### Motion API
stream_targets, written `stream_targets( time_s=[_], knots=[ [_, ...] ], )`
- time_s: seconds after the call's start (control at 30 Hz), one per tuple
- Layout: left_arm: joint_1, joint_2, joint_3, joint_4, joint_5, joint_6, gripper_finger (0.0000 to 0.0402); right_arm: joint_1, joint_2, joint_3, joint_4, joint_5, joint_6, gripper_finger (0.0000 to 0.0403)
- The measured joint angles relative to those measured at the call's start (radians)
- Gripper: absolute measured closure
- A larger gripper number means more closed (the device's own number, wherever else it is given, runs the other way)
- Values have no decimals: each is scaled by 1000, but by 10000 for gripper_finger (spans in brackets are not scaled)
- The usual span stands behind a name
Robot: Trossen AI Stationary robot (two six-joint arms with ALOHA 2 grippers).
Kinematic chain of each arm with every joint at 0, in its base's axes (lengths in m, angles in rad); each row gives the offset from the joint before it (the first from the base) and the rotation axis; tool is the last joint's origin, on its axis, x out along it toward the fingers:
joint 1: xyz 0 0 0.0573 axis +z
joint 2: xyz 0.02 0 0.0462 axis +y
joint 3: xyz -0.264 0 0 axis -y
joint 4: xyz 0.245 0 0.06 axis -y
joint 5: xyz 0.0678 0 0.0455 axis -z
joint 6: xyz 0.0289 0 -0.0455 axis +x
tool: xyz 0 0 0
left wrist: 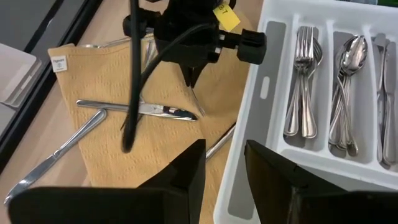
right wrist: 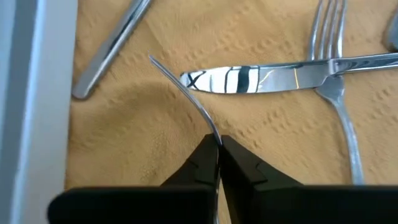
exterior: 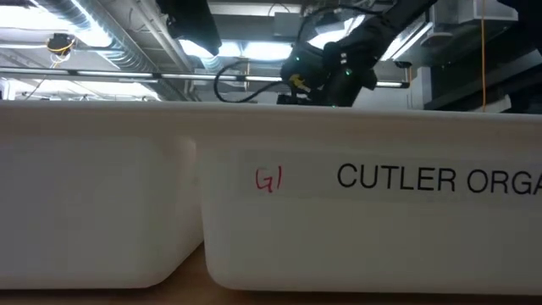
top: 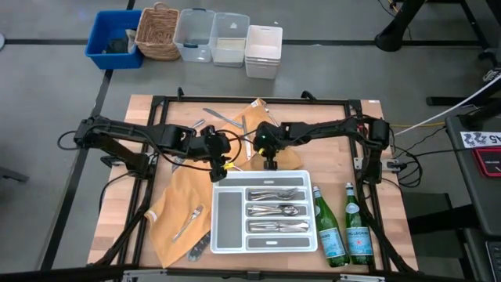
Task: Sort silverware
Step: Put the silver fork into the white silverware tray
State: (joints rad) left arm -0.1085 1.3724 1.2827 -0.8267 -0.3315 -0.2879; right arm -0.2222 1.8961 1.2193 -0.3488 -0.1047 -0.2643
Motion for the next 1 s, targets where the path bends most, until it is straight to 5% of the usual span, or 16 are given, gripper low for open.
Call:
stream_targets(
  time_s=[0.33, 0.5, 0.8, 1.0],
  knots=[
    [-16, -73, 0, 42, -87, -105, 300, 0, -1, 299, -258, 0, 55, 389],
    [-77, -152, 0, 39, -208, -154, 300, -1, -1, 483, -324, 0, 66, 396],
    [-221, -210, 0, 25, -473, -194, 300, -1, -4, 774, -295, 0, 141, 391],
    [-217, -202, 0, 71, -503, -153, 300, -1, -5, 920, -132, -87, 186, 390]
  ],
)
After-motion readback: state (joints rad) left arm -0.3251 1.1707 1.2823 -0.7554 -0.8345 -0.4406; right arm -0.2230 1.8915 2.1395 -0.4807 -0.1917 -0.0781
